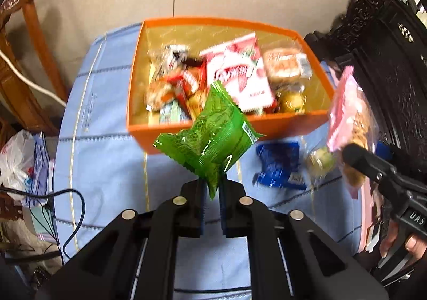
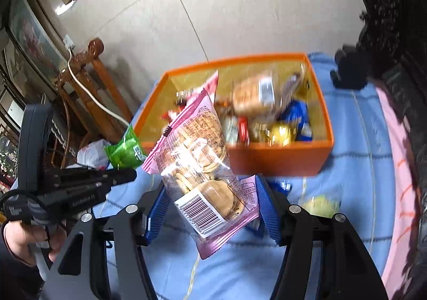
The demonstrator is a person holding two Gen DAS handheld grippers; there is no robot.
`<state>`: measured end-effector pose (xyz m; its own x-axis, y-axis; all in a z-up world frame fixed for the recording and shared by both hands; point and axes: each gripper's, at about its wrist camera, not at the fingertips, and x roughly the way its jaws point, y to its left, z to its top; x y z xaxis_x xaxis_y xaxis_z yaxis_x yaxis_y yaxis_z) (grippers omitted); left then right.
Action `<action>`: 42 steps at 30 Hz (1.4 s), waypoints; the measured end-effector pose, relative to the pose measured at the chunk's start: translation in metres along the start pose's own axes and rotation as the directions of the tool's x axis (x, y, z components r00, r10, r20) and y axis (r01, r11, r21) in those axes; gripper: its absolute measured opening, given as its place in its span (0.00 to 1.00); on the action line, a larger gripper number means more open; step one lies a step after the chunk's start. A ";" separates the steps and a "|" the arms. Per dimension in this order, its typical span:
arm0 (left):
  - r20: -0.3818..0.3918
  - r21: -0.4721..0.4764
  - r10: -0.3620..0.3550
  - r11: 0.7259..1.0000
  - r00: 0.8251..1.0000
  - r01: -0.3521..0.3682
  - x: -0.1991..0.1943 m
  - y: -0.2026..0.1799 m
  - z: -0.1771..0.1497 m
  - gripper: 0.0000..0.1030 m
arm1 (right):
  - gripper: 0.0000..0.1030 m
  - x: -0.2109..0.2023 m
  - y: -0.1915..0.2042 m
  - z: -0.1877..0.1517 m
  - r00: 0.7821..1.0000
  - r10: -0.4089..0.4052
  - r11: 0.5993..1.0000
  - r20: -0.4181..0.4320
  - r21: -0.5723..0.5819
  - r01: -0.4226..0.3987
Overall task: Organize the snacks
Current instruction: 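Carry the green packet and pink cookie bag over the orange box and release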
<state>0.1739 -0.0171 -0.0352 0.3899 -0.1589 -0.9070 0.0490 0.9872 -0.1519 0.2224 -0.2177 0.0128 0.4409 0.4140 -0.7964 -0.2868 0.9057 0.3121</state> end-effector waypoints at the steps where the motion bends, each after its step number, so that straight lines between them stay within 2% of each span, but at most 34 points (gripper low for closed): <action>1: 0.008 0.000 -0.003 1.000 1.000 0.003 -0.001 -0.001 0.005 0.07 | 0.61 0.001 0.002 0.006 1.000 -0.001 1.000 0.010 -0.004 0.001; 7: 0.046 0.000 -0.002 1.000 0.999 0.002 -0.008 -0.005 0.036 0.07 | 0.61 0.005 0.003 0.040 0.999 -0.001 1.000 0.046 -0.016 0.001; 19: 0.065 -0.018 0.016 1.000 0.998 -0.015 0.005 0.002 0.082 0.07 | 0.61 0.045 0.003 0.094 0.998 -0.032 0.999 0.045 -0.016 0.033; 22: 0.057 -0.017 0.027 1.000 0.998 -0.027 0.014 0.004 0.092 0.07 | 0.61 0.056 0.004 0.103 0.997 -0.061 0.998 0.042 -0.031 0.063; 34: 0.052 -0.024 0.061 0.998 0.997 -0.060 0.032 0.009 0.122 0.07 | 0.61 0.080 0.005 0.115 0.998 -0.066 0.998 0.018 -0.025 0.066; 36: 0.048 -0.026 0.065 0.998 0.997 -0.064 0.035 0.010 0.126 0.09 | 0.65 0.083 0.005 0.117 0.998 -0.068 0.997 0.011 -0.018 0.069; 37: 0.047 -0.029 0.071 0.997 0.996 -0.070 0.036 0.010 0.127 0.13 | 0.67 0.085 0.005 0.117 0.997 -0.078 0.997 0.008 -0.011 0.078; 38: 0.043 -0.033 0.091 0.995 0.995 -0.089 0.038 0.010 0.128 0.30 | 0.70 0.086 0.003 0.117 0.996 -0.090 0.996 0.008 0.001 0.090; 39: 0.026 -0.030 0.125 0.992 0.992 -0.124 0.040 0.010 0.129 0.63 | 0.73 0.086 0.001 0.117 0.996 -0.092 0.996 0.011 0.014 0.092; 40: 0.022 -0.027 0.164 0.986 0.986 -0.164 0.041 0.011 0.130 0.78 | 0.75 0.083 -0.003 0.116 0.996 -0.091 0.995 0.020 0.037 0.090; 41: 0.046 -0.024 0.226 0.974 0.973 -0.225 0.037 0.011 0.128 0.89 | 0.80 0.080 -0.007 0.114 0.995 -0.090 0.994 0.030 0.058 0.088; 42: 0.079 -0.017 0.250 0.968 0.965 -0.250 0.032 0.011 0.126 0.89 | 0.82 0.076 -0.011 0.111 0.995 -0.094 0.994 0.036 0.067 0.091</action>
<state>0.3026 -0.0093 -0.0164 0.4615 0.0948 -0.8821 -0.0653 0.9952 0.0727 0.3533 -0.1856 0.0060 0.4964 0.3305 -0.8027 -0.1882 0.9437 0.2721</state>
